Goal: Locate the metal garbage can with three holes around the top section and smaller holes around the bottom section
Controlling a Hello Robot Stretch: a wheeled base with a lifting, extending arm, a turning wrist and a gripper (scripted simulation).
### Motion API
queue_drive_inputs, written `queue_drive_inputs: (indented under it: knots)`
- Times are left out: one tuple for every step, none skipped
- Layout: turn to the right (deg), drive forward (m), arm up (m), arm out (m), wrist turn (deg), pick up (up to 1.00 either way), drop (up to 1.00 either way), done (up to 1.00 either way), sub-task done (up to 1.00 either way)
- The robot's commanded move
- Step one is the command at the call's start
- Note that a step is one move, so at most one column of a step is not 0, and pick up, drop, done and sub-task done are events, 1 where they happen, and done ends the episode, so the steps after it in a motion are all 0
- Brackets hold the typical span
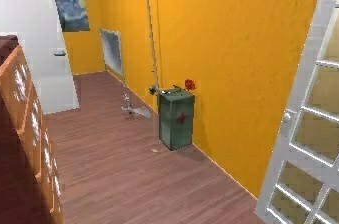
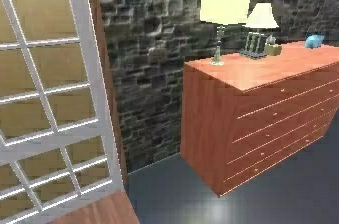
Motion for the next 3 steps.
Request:
queue_drive_inputs:
  knots:
    - [-6.0, 0.0, 0.0, 0.0, 0.0, 0.0, 0.0, 0.0, 0.0]
    - [0.0, 0.8, 0.0, 0.0, 0.0, 0.0, 0.0, 0.0, 0.0]
    - [-15.0, 0.0, 0.0, 0.0, 0.0, 0.0, 0.0, 0.0, 0.0]
